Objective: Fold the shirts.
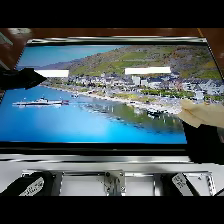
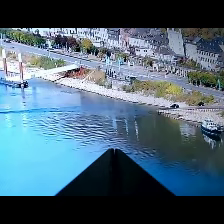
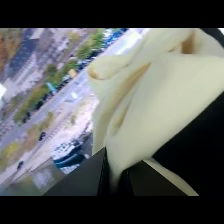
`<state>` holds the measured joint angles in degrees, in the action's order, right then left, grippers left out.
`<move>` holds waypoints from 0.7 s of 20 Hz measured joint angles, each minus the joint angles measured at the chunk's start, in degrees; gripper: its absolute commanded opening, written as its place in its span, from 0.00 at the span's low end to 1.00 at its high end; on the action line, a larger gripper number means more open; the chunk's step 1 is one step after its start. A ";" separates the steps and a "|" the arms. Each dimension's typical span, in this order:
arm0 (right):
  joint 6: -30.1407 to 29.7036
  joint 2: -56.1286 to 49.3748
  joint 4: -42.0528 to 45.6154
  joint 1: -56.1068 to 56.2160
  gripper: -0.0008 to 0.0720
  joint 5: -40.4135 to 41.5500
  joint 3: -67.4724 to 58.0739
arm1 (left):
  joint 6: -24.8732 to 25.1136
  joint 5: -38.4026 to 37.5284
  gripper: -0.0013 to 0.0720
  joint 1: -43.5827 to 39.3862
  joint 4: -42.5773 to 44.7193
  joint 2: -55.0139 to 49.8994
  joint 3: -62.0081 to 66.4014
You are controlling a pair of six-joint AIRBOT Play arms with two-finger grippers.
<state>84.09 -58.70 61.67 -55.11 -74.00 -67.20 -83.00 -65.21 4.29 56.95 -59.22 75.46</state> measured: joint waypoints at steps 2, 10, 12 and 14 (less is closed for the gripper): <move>1.84 0.26 4.96 -3.19 0.10 -2.49 0.11 | 0.00 -0.04 0.07 -0.02 -0.02 0.00 0.00; 10.25 0.52 20.98 -6.75 0.10 -7.26 10.69 | 0.00 -0.76 0.07 -0.02 -1.31 0.02 0.00; 13.38 0.52 23.37 -6.88 0.13 -5.95 15.02 | -0.02 -1.36 0.07 -0.02 -1.99 0.07 0.00; 17.75 0.55 26.03 -6.95 0.62 -4.24 18.32 | 0.00 -1.40 0.07 -0.02 -2.45 0.09 0.00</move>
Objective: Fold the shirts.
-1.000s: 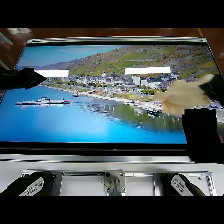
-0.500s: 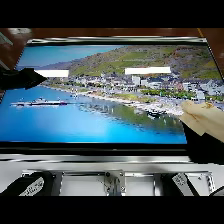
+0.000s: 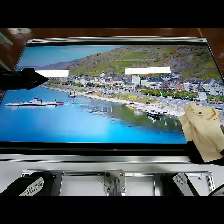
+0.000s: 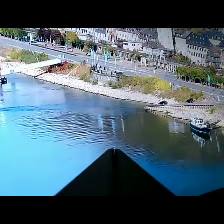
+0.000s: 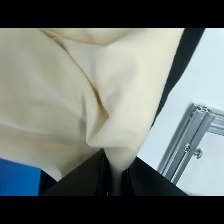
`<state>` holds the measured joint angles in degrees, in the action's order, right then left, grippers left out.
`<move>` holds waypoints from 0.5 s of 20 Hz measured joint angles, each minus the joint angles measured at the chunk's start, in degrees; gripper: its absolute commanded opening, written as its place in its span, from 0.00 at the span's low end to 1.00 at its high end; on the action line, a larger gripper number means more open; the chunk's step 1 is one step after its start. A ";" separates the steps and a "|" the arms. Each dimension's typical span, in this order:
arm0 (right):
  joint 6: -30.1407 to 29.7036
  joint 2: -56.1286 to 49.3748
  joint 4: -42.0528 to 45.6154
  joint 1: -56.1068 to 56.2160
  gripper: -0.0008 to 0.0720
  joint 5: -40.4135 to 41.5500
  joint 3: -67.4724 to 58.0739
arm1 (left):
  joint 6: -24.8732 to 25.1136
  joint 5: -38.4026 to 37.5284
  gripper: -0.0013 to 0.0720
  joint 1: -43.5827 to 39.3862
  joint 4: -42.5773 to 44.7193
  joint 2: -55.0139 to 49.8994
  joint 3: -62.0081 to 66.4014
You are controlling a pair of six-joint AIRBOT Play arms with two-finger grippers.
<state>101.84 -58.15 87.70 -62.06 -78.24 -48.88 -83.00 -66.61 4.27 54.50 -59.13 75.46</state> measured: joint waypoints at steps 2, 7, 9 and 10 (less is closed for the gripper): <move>3.02 0.00 2.14 -0.11 0.82 1.27 1.95 | -0.02 0.52 0.07 0.00 -0.28 0.00 0.00; -2.89 -0.02 6.60 -0.07 0.82 1.66 -3.76 | 1.01 2.34 0.07 -0.33 -0.22 -0.04 0.00; -4.63 0.17 4.94 1.01 0.82 2.64 -10.19 | 1.75 2.58 0.07 -2.29 2.32 -0.48 0.02; -5.66 0.59 1.66 2.29 0.82 4.76 -13.42 | 1.73 2.58 0.07 -4.11 4.85 -0.94 0.02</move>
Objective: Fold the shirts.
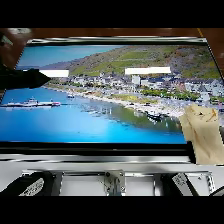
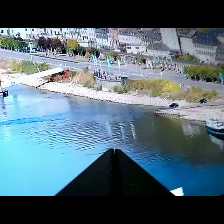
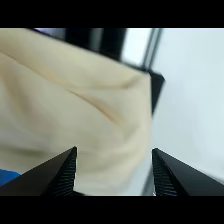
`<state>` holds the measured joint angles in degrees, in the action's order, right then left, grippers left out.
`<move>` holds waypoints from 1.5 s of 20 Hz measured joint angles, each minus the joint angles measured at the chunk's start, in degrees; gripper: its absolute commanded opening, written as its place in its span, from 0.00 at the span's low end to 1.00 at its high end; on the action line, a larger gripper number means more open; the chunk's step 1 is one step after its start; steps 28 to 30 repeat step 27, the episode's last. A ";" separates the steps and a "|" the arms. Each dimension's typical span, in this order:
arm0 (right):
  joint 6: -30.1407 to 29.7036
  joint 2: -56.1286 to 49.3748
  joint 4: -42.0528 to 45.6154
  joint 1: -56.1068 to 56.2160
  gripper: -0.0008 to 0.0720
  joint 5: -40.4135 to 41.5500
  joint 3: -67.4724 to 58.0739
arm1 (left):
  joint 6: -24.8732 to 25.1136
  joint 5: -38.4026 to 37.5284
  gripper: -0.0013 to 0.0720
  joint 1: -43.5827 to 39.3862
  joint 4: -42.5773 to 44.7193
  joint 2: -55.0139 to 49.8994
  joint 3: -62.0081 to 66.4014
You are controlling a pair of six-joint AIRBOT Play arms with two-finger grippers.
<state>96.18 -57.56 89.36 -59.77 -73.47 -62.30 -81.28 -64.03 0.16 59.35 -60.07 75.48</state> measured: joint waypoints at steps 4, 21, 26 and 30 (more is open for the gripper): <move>-4.98 2.01 -19.56 13.11 0.82 9.73 -6.78 | -4.66 -2.99 0.42 -11.30 16.11 -4.76 0.02; 2.49 -10.49 -1.09 60.30 0.96 -3.67 -9.29 | -11.78 -12.87 0.97 -23.34 30.97 -14.34 0.04; 2.60 -10.71 -0.87 60.83 0.96 -3.91 -9.29 | -11.80 -12.92 0.97 -23.34 31.08 -14.53 0.04; 2.60 -10.71 -0.87 60.89 0.96 -3.93 -9.29 | -11.80 -12.92 0.97 -23.34 31.08 -14.58 0.04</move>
